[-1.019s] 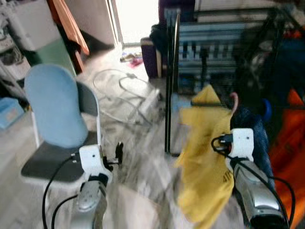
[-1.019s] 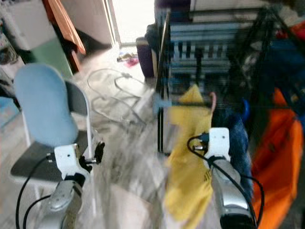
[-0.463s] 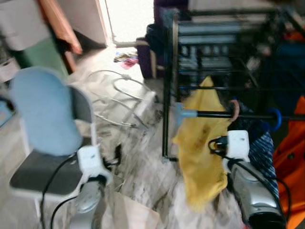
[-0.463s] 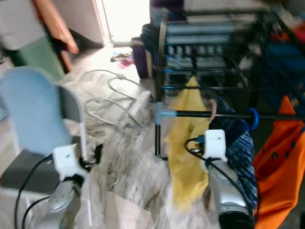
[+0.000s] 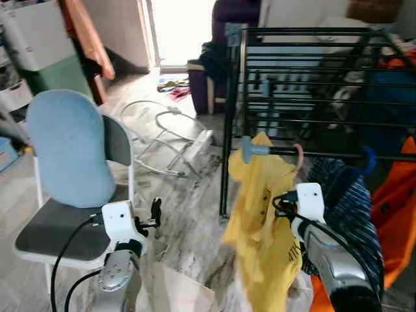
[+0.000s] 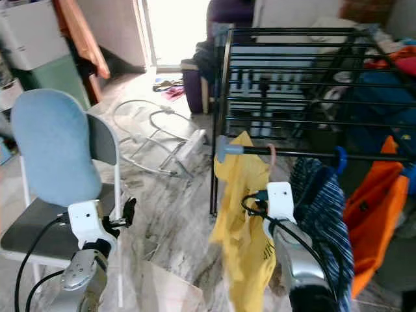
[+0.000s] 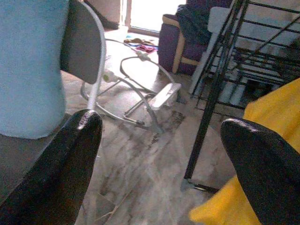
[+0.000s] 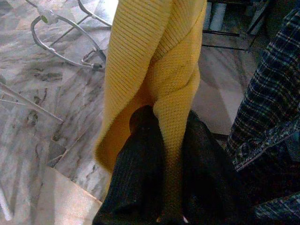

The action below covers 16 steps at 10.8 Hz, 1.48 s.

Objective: Hang hanger

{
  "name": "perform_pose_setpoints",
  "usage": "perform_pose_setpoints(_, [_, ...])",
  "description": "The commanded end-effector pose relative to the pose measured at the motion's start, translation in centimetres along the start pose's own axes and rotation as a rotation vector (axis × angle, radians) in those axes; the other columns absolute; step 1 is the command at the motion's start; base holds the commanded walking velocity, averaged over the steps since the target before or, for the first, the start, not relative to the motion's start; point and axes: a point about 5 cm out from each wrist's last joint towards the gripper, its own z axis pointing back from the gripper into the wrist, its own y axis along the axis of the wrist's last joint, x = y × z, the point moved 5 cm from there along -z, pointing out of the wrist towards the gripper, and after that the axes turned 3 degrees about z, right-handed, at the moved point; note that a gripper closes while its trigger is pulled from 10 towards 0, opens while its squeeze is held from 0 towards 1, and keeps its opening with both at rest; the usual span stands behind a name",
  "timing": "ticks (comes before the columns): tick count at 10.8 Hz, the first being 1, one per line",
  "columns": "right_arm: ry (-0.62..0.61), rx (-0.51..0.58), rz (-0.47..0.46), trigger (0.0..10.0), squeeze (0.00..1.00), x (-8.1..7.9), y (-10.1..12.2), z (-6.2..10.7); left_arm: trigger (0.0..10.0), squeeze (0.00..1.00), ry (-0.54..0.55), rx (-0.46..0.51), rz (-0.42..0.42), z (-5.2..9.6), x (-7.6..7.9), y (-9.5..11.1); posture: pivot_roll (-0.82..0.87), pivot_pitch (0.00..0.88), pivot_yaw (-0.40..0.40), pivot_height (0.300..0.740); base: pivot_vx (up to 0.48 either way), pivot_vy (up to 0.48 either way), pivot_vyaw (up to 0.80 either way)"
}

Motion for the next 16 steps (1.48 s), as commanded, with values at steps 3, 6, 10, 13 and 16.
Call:
perform_pose_setpoints(3, [0.047,-0.011,-0.003,10.0,0.0,-1.8,2.1,-1.7,10.0,0.0,0.005,-0.013,-0.006,-0.2,-0.1,-0.1,-0.1,0.0,0.033,0.74,0.0,0.0,0.0])
perform_pose_setpoints(6, [0.072,-0.023,-0.016,10.0,0.0,-2.8,2.8,-2.7,10.0,0.0,-0.004,0.001,0.021,0.0,0.1,0.1,-0.09,0.0,0.025,0.74,0.0,0.0,0.0])
perform_pose_setpoints(10, [0.073,0.016,-0.015,10.0,0.0,-2.9,4.6,-3.5,10.0,0.0,-0.019,0.005,0.013,-0.1,0.2,0.4,-0.09,0.0,0.033,0.74,0.0,0.0,0.0])
perform_pose_setpoints(13, [0.077,0.047,-0.027,10.0,0.0,-3.3,5.6,-3.7,10.0,0.0,-0.025,-0.002,-0.004,0.2,0.1,0.3,-0.08,0.0,0.039,0.74,0.264,0.0,0.0])
perform_pose_setpoints(16, [0.071,0.057,-0.034,10.0,0.0,-3.1,6.0,-3.9,10.0,0.0,-0.013,-0.013,-0.009,0.2,-0.2,0.3,-0.07,0.0,0.043,0.74,0.0,0.0,0.0])
